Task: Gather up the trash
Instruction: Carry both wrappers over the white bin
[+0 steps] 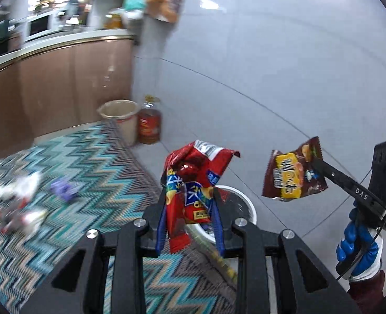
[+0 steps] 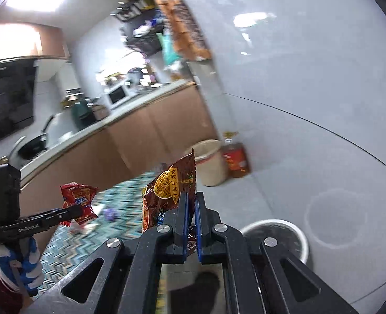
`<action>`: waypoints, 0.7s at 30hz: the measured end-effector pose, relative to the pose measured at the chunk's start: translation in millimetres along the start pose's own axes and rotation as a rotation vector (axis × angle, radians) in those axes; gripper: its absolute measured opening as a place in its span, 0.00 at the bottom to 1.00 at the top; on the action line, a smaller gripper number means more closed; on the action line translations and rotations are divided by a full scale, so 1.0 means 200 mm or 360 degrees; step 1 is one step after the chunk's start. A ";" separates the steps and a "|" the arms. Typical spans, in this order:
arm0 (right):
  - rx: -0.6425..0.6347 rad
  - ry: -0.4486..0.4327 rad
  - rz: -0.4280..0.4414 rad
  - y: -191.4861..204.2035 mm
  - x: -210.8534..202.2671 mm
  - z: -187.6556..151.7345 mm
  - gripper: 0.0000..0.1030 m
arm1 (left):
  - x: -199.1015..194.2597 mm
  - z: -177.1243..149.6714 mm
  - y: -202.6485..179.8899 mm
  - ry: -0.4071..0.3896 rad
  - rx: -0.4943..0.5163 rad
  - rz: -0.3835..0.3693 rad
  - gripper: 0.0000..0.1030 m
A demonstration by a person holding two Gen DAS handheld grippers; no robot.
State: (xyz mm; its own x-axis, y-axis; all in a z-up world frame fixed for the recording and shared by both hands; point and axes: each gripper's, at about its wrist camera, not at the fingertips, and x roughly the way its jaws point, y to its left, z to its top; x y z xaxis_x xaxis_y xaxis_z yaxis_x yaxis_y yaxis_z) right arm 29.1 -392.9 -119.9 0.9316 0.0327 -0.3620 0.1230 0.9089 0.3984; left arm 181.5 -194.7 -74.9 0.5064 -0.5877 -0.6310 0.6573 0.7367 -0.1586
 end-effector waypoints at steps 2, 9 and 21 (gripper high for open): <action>0.0029 0.0024 -0.0078 -0.08 0.03 0.00 0.05 | 0.16 0.05 -0.09 0.0069 0.0059 -0.0031 0.27; 0.0010 0.0135 -0.0275 -0.28 0.18 -0.04 0.06 | 0.67 0.10 -0.30 0.0291 0.0140 -0.0108 0.28; 0.0089 0.0345 -0.0405 -0.57 0.52 -0.12 0.07 | 1.26 0.05 -0.42 0.0534 0.0101 -0.0143 0.39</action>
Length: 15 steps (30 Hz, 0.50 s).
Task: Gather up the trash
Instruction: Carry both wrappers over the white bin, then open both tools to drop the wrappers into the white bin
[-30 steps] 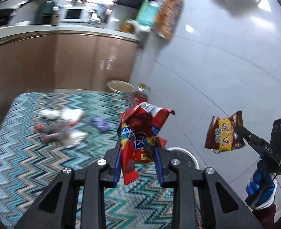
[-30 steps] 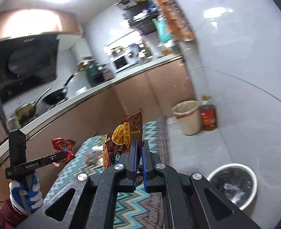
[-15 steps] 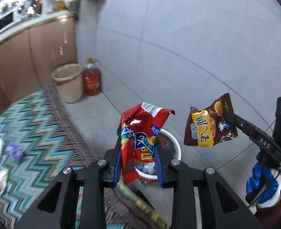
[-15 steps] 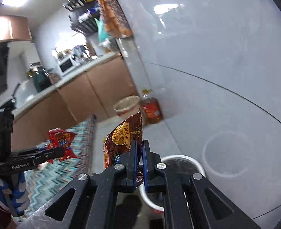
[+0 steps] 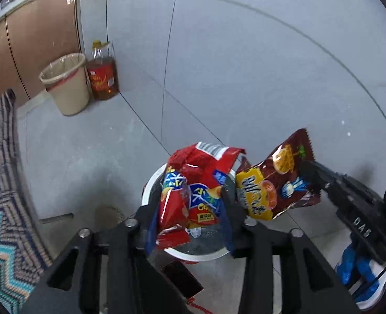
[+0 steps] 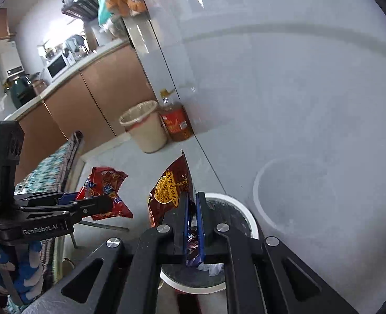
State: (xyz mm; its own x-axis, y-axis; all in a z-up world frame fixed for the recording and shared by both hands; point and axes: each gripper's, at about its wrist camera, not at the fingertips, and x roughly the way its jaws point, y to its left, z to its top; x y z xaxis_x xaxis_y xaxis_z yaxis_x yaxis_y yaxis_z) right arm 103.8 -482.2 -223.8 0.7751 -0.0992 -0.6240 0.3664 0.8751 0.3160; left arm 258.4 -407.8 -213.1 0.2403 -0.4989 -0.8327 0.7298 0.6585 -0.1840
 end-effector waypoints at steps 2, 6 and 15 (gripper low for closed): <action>0.0009 0.0030 -0.0006 -0.02 0.04 -0.01 0.12 | 0.06 0.01 0.01 0.0024 -0.0027 -0.0017 0.42; 0.0018 0.0071 -0.0012 -0.05 0.08 -0.03 0.26 | 0.11 0.01 0.02 0.0046 -0.0045 -0.0026 0.47; 0.0025 0.0048 -0.0019 -0.02 0.02 -0.02 0.34 | 0.05 0.02 0.10 0.0013 -0.0092 -0.0053 0.48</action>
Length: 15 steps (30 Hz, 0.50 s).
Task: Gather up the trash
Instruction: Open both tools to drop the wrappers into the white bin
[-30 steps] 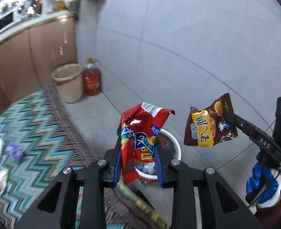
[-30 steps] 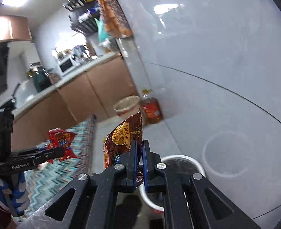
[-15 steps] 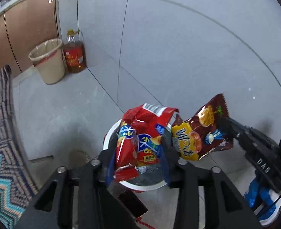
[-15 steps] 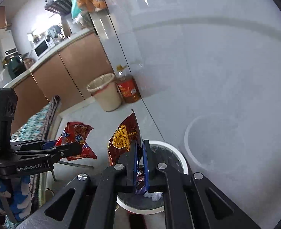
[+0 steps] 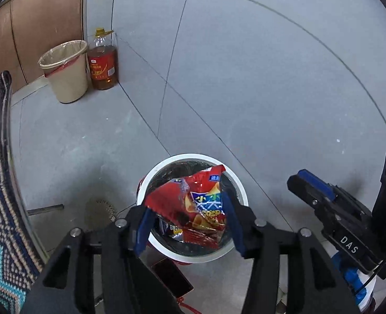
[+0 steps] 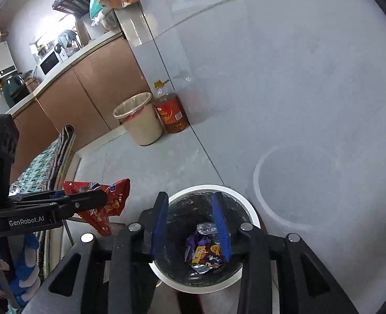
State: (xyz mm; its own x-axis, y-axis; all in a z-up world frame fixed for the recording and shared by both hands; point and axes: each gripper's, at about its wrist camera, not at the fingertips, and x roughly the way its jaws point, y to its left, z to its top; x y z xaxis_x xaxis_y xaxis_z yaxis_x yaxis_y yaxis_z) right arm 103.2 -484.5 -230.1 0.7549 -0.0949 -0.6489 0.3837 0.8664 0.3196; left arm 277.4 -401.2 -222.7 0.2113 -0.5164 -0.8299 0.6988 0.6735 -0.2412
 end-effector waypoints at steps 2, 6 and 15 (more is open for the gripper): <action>0.0003 -0.0026 -0.0004 0.01 -0.04 0.01 0.37 | -0.04 0.00 -0.01 -0.0017 0.0004 -0.0001 0.48; 0.0000 -0.0070 -0.0003 0.05 -0.11 0.00 0.38 | -0.09 0.00 -0.04 -0.0042 0.0013 -0.0019 0.48; -0.0018 -0.0146 -0.0040 0.11 -0.29 -0.02 0.41 | -0.06 0.04 -0.13 -0.0043 0.0071 0.0042 0.53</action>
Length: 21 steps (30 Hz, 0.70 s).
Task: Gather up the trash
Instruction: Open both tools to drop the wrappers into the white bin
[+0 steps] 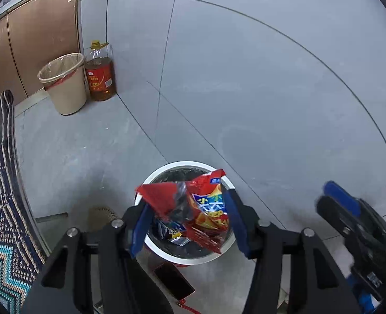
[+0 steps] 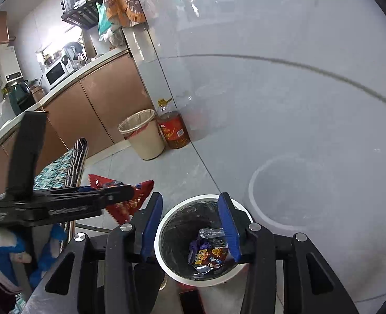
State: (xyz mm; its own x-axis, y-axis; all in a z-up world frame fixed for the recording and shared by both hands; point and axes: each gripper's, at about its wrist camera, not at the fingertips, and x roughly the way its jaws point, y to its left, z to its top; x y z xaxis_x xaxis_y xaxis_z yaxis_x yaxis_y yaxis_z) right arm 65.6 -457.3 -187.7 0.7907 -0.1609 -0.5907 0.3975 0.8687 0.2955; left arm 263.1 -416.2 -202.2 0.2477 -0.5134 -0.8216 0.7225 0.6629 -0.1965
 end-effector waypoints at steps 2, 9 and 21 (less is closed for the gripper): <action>-0.0022 -0.0013 -0.0020 0.03 -0.03 0.00 0.42 | 0.01 0.00 -0.02 0.0015 0.0007 0.0019 0.53; -0.0043 -0.0042 -0.0060 0.05 -0.08 0.00 0.44 | 0.02 0.02 -0.02 0.0038 0.0027 0.0007 0.53; -0.0060 -0.0079 -0.0026 0.09 -0.14 0.02 0.45 | -0.23 -0.03 0.00 -0.0110 0.0014 -0.0038 0.53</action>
State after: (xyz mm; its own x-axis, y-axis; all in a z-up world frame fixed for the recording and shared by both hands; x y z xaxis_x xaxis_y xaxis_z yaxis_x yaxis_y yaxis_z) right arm 52.3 -439.5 -163.1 0.8065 -0.1974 -0.5572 0.3936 0.8826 0.2570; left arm 248.2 -388.9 -168.9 0.2742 -0.5658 -0.7776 0.7342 0.6454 -0.2107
